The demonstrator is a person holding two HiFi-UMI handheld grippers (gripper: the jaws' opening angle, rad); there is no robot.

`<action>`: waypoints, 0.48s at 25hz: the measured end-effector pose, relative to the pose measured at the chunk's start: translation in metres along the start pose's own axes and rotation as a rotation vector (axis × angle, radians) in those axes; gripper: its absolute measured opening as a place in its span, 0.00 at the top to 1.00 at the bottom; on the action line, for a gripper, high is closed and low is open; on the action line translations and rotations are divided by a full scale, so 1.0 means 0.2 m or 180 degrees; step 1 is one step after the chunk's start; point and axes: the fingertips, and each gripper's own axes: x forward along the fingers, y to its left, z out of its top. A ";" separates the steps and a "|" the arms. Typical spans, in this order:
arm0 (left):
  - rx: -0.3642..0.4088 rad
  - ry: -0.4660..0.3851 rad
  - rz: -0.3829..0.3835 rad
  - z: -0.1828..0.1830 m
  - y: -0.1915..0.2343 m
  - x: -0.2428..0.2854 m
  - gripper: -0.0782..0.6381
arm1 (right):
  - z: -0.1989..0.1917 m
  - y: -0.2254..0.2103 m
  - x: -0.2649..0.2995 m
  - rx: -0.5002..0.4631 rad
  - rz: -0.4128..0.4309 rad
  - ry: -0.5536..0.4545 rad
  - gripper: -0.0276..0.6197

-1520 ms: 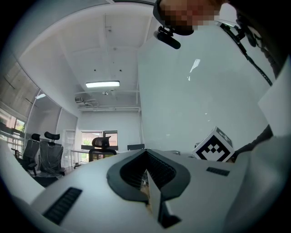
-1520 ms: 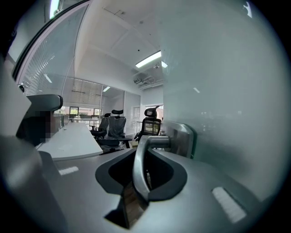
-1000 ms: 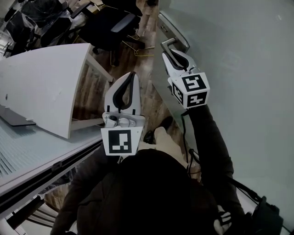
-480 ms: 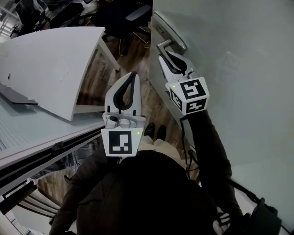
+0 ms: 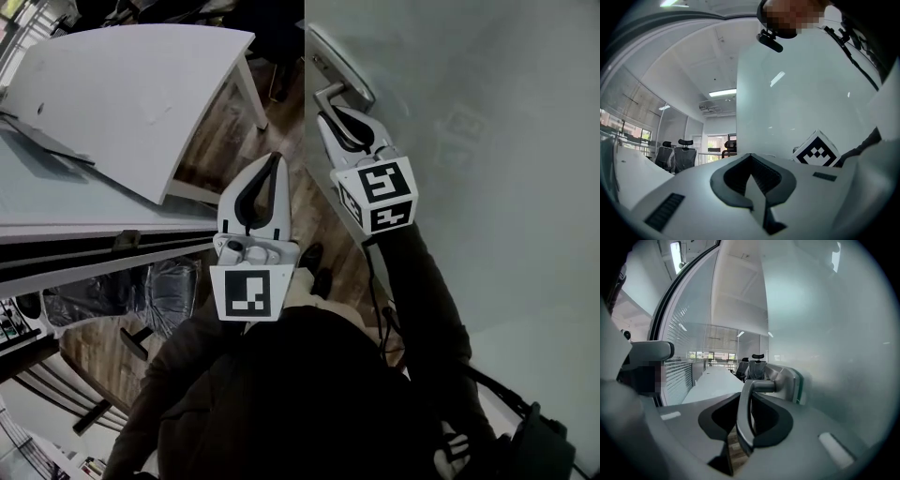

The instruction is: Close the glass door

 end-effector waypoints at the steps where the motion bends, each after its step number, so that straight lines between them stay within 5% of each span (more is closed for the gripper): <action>1: 0.0014 -0.0007 0.0037 0.01 0.01 -0.04 0.90 | 0.00 0.04 0.00 -0.0003 0.0037 0.0004 0.86; 12: 0.0006 -0.0021 0.0568 0.03 0.08 -0.47 0.90 | -0.01 0.46 -0.03 -0.0097 0.0426 0.0022 0.86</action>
